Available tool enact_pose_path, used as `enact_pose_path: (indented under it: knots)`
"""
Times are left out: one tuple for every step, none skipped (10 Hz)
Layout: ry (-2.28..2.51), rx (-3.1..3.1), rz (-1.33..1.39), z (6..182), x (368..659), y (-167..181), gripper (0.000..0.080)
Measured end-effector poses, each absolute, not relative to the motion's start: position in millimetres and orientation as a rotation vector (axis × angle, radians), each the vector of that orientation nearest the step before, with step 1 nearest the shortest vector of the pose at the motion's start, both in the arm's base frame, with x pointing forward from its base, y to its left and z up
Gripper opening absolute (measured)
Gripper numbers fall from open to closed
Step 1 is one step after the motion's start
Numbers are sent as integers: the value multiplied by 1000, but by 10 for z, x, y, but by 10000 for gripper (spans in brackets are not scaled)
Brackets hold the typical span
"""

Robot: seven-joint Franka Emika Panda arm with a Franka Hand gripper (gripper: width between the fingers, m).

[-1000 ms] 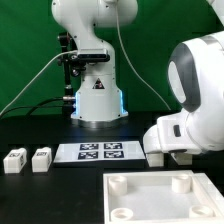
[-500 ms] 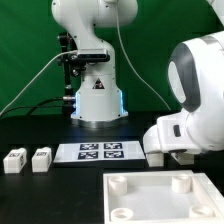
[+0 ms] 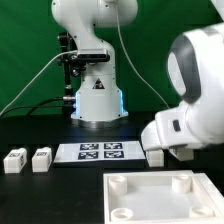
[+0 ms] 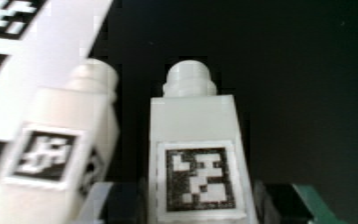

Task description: Assemble one leg

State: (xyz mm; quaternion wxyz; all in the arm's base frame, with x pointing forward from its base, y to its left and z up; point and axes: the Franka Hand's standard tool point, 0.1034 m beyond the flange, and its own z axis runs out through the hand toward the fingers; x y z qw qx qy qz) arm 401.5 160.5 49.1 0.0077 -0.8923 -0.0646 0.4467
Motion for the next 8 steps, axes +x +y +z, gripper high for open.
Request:
enact_pose_path:
  knots:
    - [-229, -2803, 1333, 708, 4129, 1568, 292]
    - [-270, -2781, 1326, 917, 4214, 1476, 292]
    - [-271, -2806, 1219, 1079, 4411, 1374, 292]
    - [-265, -2864, 1028, 1288, 4624, 1274, 292]
    - [-266, -2894, 897, 1481, 4818, 1171, 292]
    - [-262, -2933, 717, 1515, 5074, 1112, 292]
    - [-276, -2955, 573, 1568, 5280, 1037, 292]
    - [-276, -2976, 423, 1602, 5468, 1020, 292]
